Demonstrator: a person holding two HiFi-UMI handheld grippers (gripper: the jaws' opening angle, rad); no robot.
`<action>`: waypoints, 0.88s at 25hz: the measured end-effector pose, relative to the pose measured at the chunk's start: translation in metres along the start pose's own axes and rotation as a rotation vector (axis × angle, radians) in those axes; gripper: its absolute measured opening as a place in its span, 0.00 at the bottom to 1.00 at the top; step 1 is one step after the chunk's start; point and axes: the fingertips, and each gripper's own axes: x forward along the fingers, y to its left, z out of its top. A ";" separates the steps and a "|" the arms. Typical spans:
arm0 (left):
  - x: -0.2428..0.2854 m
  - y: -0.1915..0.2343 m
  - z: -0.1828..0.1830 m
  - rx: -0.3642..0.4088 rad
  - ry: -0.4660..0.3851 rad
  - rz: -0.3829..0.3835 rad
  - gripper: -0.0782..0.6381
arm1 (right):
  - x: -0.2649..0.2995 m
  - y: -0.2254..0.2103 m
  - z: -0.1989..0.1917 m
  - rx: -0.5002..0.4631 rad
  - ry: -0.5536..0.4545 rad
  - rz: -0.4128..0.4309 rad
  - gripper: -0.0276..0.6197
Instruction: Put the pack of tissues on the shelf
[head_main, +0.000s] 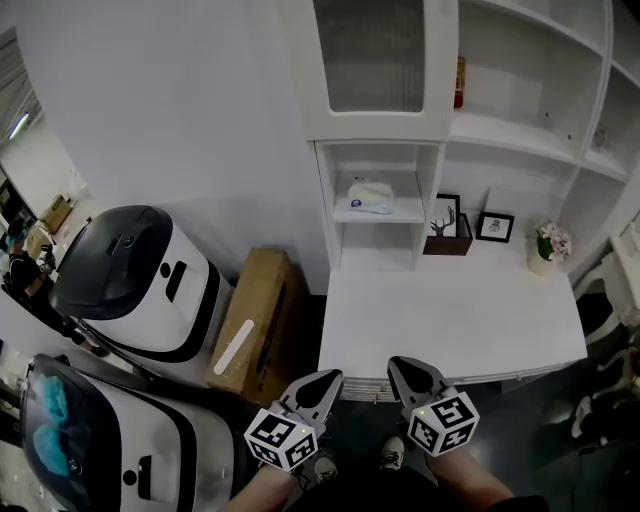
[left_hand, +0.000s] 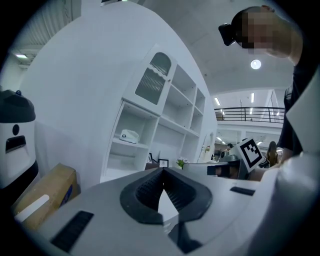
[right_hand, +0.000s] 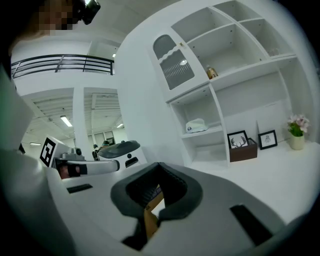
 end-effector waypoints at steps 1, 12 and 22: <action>-0.003 0.002 0.001 0.000 -0.001 -0.009 0.12 | 0.000 0.004 -0.001 -0.001 0.000 -0.010 0.05; -0.034 0.017 -0.001 0.004 0.012 -0.108 0.12 | 0.001 0.045 -0.017 0.004 0.001 -0.092 0.05; -0.065 0.028 -0.010 0.003 0.030 -0.149 0.12 | 0.001 0.079 -0.035 0.025 -0.010 -0.133 0.05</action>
